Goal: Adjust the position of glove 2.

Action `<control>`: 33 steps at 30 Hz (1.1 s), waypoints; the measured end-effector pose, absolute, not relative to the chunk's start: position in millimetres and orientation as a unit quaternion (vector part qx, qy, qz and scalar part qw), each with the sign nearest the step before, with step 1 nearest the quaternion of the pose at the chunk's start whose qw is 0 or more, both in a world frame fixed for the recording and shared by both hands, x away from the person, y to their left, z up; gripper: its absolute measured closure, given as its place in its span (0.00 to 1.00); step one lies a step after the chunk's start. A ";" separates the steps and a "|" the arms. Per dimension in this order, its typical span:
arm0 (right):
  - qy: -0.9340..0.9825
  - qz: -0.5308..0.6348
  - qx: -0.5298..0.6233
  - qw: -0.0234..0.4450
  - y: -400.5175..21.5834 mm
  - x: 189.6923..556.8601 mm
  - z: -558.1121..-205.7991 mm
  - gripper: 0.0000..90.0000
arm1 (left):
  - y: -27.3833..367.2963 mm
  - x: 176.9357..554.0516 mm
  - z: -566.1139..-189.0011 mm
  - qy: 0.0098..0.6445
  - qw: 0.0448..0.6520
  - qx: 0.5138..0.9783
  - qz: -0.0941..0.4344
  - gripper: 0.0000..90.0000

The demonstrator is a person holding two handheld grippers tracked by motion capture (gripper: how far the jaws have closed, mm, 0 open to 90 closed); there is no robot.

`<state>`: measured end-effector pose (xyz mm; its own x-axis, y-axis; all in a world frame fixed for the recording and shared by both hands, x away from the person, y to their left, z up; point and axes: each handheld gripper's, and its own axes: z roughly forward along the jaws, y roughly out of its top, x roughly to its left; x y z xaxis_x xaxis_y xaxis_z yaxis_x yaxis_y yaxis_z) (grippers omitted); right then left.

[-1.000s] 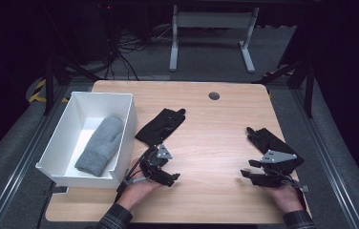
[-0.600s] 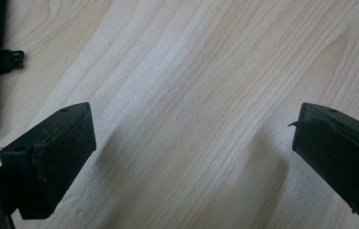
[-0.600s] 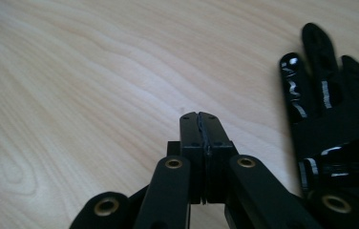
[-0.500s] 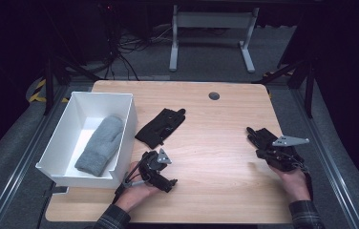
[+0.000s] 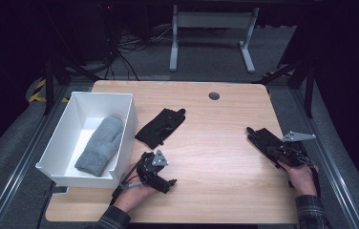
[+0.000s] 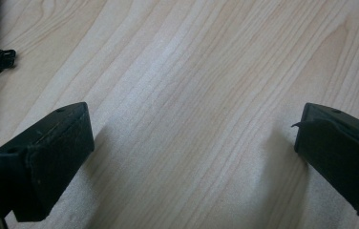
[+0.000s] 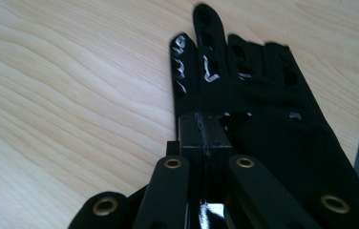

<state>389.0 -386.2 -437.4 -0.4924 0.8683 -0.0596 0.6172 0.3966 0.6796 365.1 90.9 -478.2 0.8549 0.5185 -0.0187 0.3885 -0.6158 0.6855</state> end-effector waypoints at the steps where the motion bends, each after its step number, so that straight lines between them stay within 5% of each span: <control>1: 0.813 0.291 0.461 0.203 -386.8 390.7 -440.8 1.00 | 91.2 365.1 -478.2 0.254 0.358 0.894 0.091 0.00; 15: 0.836 0.289 0.431 0.178 -361.4 387.3 -445.9 1.00 | 91.1 365.0 -478.3 0.254 0.358 0.894 0.092 0.01; 33: 0.881 0.310 0.335 0.123 -273.8 371.9 -448.2 1.00 | 91.0 365.0 -478.0 0.255 0.356 0.894 0.092 0.01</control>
<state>371.9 -273.8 -448.2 -0.7450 0.6671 -0.0083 0.5152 0.5832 0.6281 365.0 91.0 -478.0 0.8530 0.5216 -0.0171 0.3903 -0.6159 0.6843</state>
